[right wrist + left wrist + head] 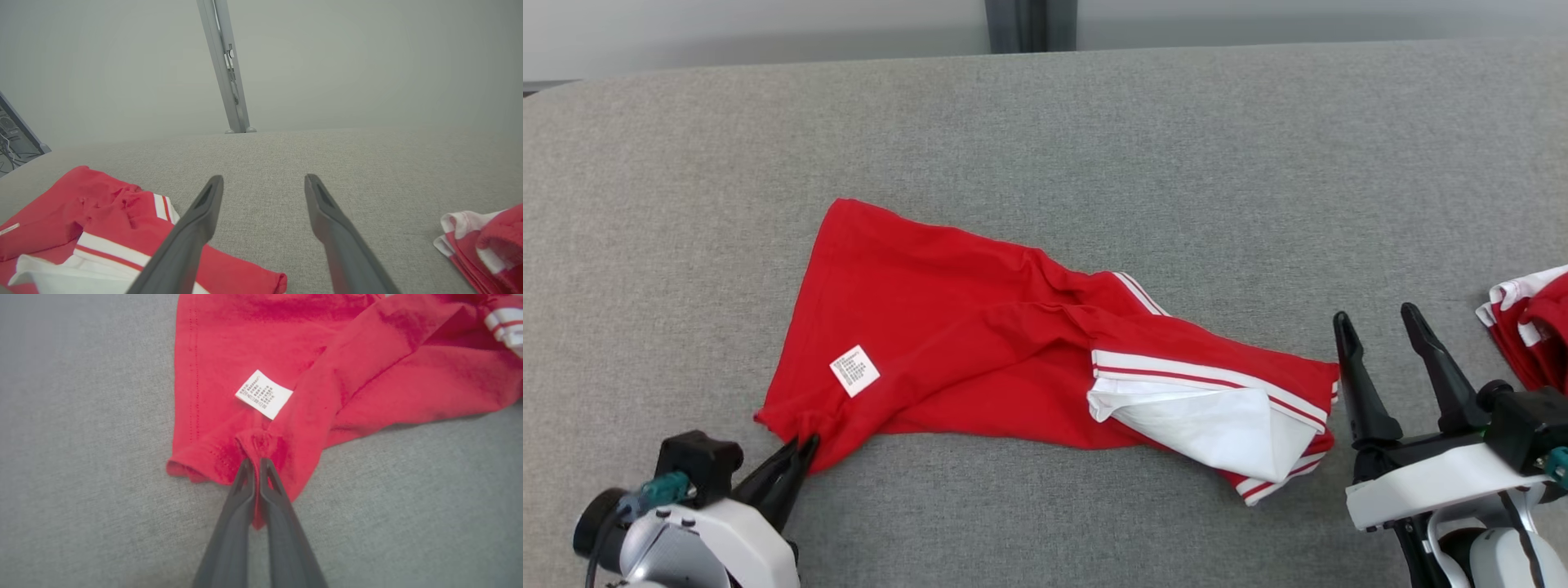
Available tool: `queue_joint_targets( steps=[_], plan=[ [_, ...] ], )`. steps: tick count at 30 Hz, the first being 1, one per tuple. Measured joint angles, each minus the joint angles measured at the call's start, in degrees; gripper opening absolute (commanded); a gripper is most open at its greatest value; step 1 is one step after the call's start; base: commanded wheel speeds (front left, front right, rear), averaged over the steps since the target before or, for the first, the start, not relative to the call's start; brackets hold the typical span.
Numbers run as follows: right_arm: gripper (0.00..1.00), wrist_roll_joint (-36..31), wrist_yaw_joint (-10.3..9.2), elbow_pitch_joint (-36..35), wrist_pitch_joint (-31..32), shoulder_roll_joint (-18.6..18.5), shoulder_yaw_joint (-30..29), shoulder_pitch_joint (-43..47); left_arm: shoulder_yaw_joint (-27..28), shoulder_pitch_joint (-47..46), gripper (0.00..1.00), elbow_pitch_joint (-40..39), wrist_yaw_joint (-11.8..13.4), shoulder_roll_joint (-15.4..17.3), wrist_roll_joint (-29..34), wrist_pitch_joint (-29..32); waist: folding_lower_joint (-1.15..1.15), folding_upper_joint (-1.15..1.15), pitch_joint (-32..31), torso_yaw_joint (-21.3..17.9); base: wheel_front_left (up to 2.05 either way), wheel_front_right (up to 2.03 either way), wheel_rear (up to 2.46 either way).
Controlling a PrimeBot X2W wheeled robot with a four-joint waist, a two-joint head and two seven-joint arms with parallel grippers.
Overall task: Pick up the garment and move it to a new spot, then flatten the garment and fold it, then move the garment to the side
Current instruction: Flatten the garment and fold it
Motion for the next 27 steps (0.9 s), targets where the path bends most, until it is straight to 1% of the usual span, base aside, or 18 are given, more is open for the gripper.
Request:
queue_joint_targets(
  steps=[5, 8, 12, 15, 18, 19, 22, 27],
  plan=[
    [1.0, -0.1, 0.0, -0.7, 0.4, 0.0, -1.0, 0.0, 0.5, 2.3, 0.0, 1.8, 0.7, -1.6, 0.1, -4.9, 0.0, 0.0, 0.5, 0.7, 0.0, 0.0, 0.0],
    [1.0, -0.3, 0.0, -0.9, 0.5, 0.0, -1.4, 0.0, 1.7, 2.8, 0.0, 4.8, 0.8, -3.5, -0.3, -9.7, 0.0, 0.0, 0.6, 0.9, 0.0, 0.0, 0.0],
    [1.0, -0.3, 0.0, -1.0, 0.5, 0.0, -1.8, 0.0, 3.3, 2.3, 0.0, 8.4, 2.3, -6.3, 0.5, -16.6, 0.0, 0.0, 0.3, 1.1, 0.0, 0.0, 0.0],
    [1.0, -0.3, 0.0, -1.2, 0.6, 0.0, -1.9, 0.0, 4.9, 1.0, 0.0, 10.7, 3.2, -8.1, 1.2, -19.8, 0.0, 0.0, 0.2, 1.2, 0.0, 0.0, 0.0],
    [1.0, -0.3, 0.0, -1.3, 0.7, 0.0, -1.8, 0.0, 7.2, -0.4, 0.0, 12.5, 3.7, -10.1, 2.4, -21.1, 0.0, 0.0, 0.2, 1.2, 0.0, 0.0, 0.0],
    [1.0, -0.3, 0.0, -1.3, 0.7, 0.0, -1.7, 0.0, 7.8, -0.4, 0.0, 13.4, 3.7, -11.0, 2.5, -21.2, 0.0, 0.0, 0.2, 1.1, 0.0, 0.0, 0.0],
    [1.0, -0.3, 0.0, -1.4, 0.7, 0.0, -1.5, -0.1, 9.9, -0.3, 0.0, 16.5, 2.4, -13.6, 2.9, -21.3, 0.0, 0.0, 0.2, 0.7, 0.0, 0.0, 0.0],
    [1.0, 0.1, 0.0, -1.4, 0.7, 0.0, -1.8, 0.0, 14.8, 0.2, 0.0, 19.7, -0.3, -17.7, 3.3, -21.4, 0.0, 0.0, -0.1, 0.4, 0.0, 0.0, 0.0]
  ],
)
